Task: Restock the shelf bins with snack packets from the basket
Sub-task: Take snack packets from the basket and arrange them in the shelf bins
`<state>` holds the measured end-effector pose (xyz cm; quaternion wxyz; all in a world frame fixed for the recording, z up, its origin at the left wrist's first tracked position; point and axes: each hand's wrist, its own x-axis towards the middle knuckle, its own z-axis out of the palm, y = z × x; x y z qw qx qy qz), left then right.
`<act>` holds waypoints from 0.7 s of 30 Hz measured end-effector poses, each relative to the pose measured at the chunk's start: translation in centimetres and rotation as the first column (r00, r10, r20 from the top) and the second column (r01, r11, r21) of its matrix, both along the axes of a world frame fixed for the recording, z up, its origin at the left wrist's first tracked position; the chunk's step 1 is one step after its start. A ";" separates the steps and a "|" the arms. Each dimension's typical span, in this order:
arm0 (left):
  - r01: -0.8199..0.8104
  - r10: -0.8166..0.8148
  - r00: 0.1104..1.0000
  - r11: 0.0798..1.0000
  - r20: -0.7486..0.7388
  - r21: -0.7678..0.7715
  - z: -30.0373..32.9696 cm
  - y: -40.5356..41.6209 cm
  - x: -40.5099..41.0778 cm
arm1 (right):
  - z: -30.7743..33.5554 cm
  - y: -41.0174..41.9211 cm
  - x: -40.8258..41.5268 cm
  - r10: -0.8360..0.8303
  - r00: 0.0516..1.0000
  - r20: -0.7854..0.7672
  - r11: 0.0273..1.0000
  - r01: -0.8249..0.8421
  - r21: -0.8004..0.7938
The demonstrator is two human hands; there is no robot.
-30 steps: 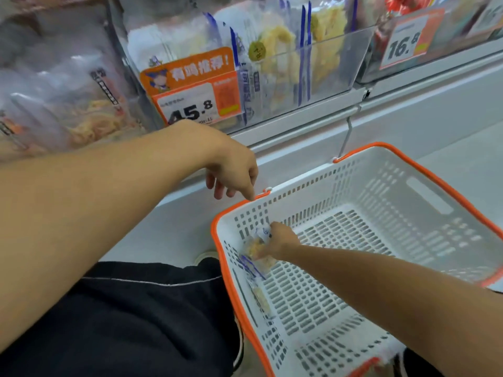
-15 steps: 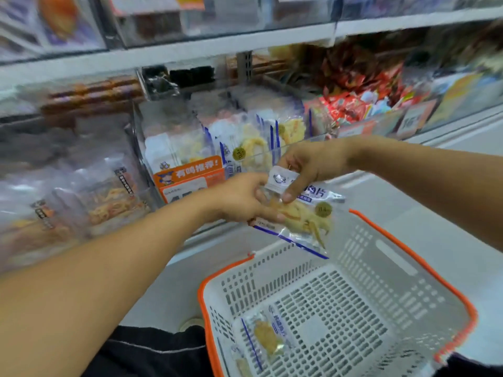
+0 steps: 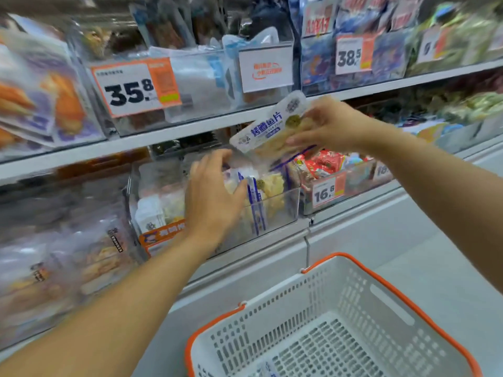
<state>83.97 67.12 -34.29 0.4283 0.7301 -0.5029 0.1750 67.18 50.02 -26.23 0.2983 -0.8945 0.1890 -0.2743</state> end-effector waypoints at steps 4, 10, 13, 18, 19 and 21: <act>-0.130 -0.010 0.945 0.906 0.327 0.403 -0.8 -0.6 1.4 | 0.9 -0.8 0.6 -0.160 0.983 -0.089 0.914 0.113 -0.391; -0.119 -0.185 0.891 0.785 0.415 0.607 -1.5 -1.9 1.6 | -3.3 -2.1 5.1 -0.213 0.899 -0.384 0.907 0.036 -0.419; -0.156 -0.214 0.882 0.710 0.421 0.687 -1.4 -2.7 1.1 | -4.6 -2.0 6.5 -0.223 0.820 -0.528 0.890 -0.050 -0.454; -0.288 -0.141 0.856 0.670 0.497 0.685 -2.1 -3.6 0.5 | -6.3 -1.0 8.0 -0.395 0.780 -0.485 0.670 -0.116 -0.733; -0.313 -0.128 0.845 0.668 0.519 0.675 -2.2 -3.7 0.3 | -6.5 -1.0 8.2 -0.411 0.786 -0.462 0.635 -0.116 -0.764; -0.343 -0.112 0.828 0.673 0.549 0.655 -2.4 -3.9 0.1 | -6.8 -1.0 8.4 -0.425 0.806 -0.413 0.581 -0.107 -0.807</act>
